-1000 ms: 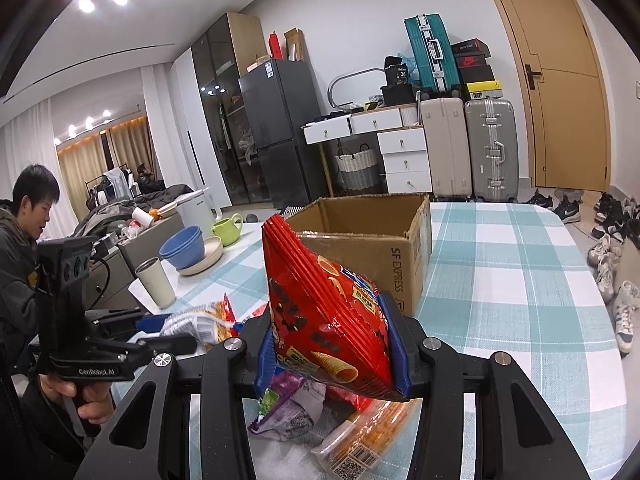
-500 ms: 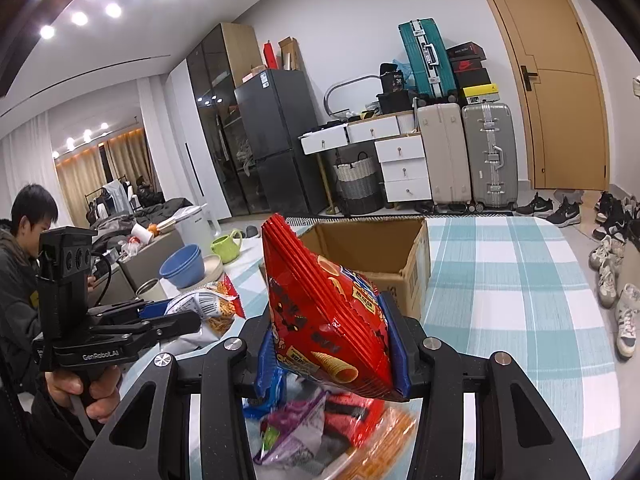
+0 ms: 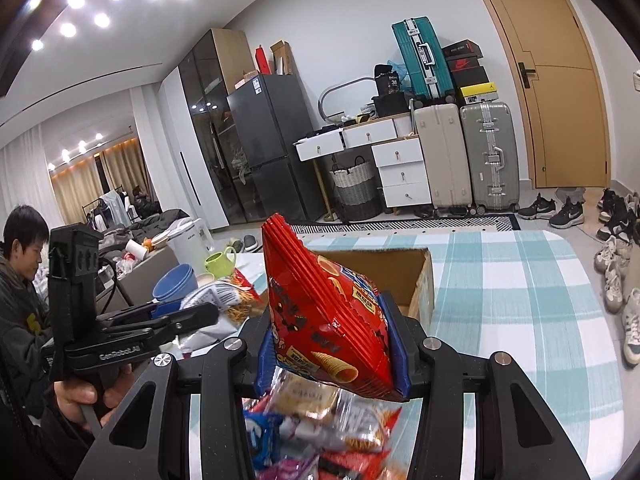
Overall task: Organize snacks
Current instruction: 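Carry both packets into the cardboard box and open both grippers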
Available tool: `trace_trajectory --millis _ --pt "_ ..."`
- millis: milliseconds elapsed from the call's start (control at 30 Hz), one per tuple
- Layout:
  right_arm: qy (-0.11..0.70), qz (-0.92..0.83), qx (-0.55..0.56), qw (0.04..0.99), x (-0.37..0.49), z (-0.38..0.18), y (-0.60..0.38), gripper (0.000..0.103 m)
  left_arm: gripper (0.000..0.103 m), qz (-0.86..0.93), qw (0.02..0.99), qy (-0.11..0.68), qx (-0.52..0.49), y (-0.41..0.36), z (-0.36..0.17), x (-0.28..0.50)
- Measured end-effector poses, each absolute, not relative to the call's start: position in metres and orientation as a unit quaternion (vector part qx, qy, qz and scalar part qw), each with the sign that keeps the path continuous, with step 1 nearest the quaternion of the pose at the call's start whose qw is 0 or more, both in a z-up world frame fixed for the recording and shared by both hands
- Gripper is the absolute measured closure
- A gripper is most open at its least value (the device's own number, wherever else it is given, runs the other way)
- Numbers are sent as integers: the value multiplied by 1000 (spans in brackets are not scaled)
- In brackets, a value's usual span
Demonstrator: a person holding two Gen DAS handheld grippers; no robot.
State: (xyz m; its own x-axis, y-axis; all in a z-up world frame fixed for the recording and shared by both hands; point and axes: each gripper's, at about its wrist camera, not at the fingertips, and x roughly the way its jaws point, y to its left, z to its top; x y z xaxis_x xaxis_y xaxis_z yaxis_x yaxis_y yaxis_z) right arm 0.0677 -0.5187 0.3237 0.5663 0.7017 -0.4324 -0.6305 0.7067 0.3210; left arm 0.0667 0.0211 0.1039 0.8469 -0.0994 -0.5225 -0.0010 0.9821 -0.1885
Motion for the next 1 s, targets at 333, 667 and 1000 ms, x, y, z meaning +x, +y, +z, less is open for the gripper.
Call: trace_trajectory --millis 333,667,1000 --pt "288 381 60 876 114 316 -494 57 60 -10 954 284 -96 33 106 129" --pt "304 379 49 873 142 303 -468 57 60 -25 950 298 -89 34 94 183" --pt "337 379 43 860 168 276 -451 57 60 -11 943 320 -88 37 68 223"
